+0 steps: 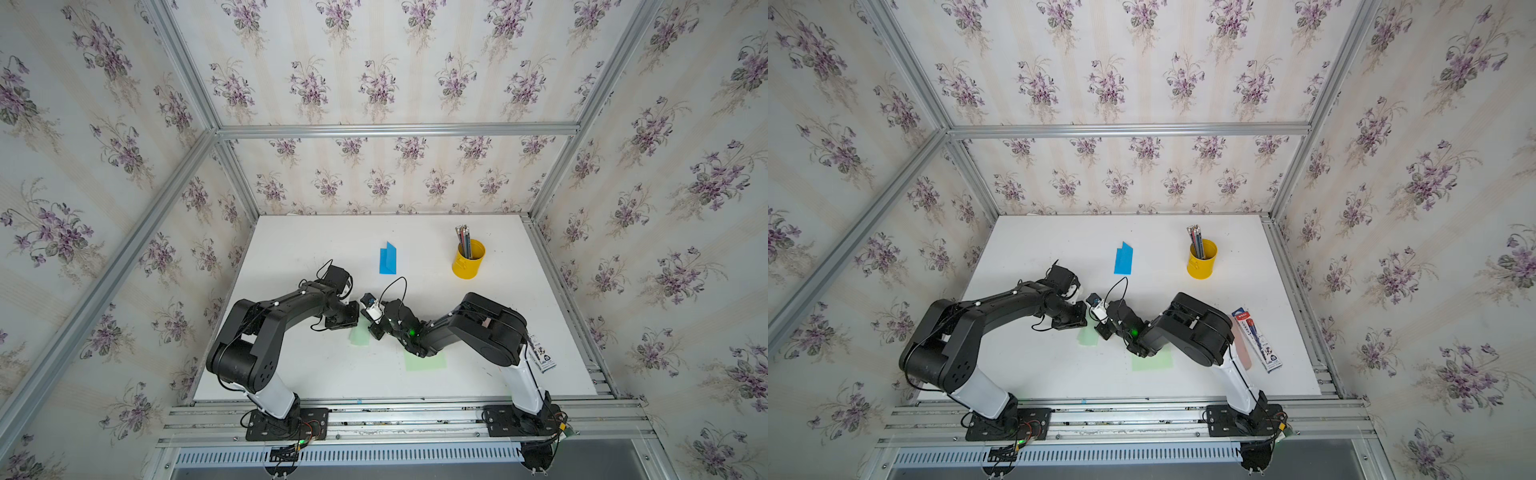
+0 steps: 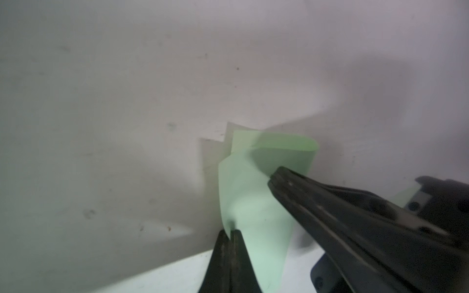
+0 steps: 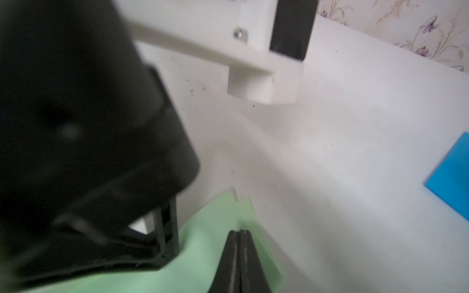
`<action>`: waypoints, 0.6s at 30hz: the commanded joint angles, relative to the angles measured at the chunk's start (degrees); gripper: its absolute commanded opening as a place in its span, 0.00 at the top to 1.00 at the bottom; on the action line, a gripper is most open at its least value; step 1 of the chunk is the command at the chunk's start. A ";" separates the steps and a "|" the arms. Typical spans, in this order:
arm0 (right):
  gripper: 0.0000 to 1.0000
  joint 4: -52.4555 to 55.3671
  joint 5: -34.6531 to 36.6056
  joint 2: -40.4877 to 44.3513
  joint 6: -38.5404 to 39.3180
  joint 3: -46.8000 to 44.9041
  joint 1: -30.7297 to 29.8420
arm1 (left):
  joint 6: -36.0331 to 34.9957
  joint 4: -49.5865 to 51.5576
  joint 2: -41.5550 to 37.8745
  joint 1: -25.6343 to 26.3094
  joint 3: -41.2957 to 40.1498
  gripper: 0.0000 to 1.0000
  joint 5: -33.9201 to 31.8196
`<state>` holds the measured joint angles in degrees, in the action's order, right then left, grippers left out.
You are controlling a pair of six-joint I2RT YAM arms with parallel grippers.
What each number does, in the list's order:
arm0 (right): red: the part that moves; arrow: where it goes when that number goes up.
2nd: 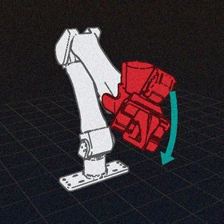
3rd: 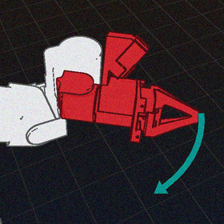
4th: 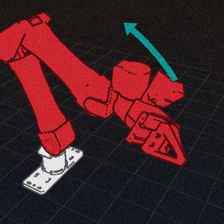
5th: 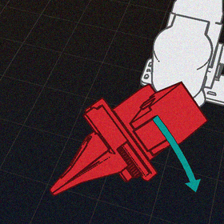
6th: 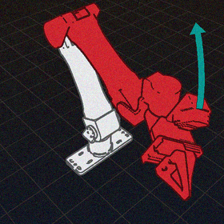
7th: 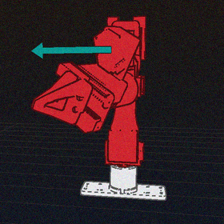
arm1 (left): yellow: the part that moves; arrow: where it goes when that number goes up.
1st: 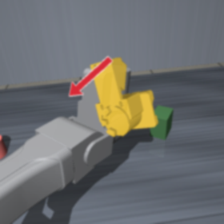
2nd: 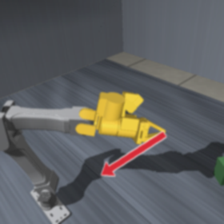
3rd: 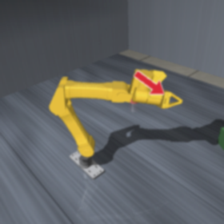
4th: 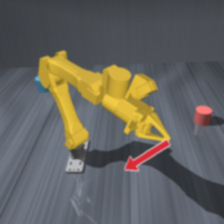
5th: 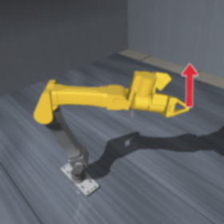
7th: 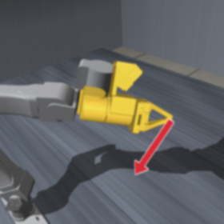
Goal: Fold the square paper along the opposite sides
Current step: Smooth out the paper at the center of the board.
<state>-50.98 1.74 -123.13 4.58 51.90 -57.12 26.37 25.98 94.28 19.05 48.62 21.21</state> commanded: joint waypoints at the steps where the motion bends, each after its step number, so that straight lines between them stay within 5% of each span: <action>1: 1.00 3.12 2.78 -1.07 -1.72 0.05 0.08 | -0.46 4.63 0.73 -0.15 -0.72 1.00 -5.88; 18: 1.00 2.91 8.07 -0.10 -2.02 -4.16 2.98 | 0.49 3.91 -1.14 -1.20 -2.38 1.00 -5.49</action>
<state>-55.70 6.76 -123.09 2.85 48.21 -54.63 27.44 24.27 92.66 17.96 46.74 20.51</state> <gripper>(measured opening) 0.067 0.059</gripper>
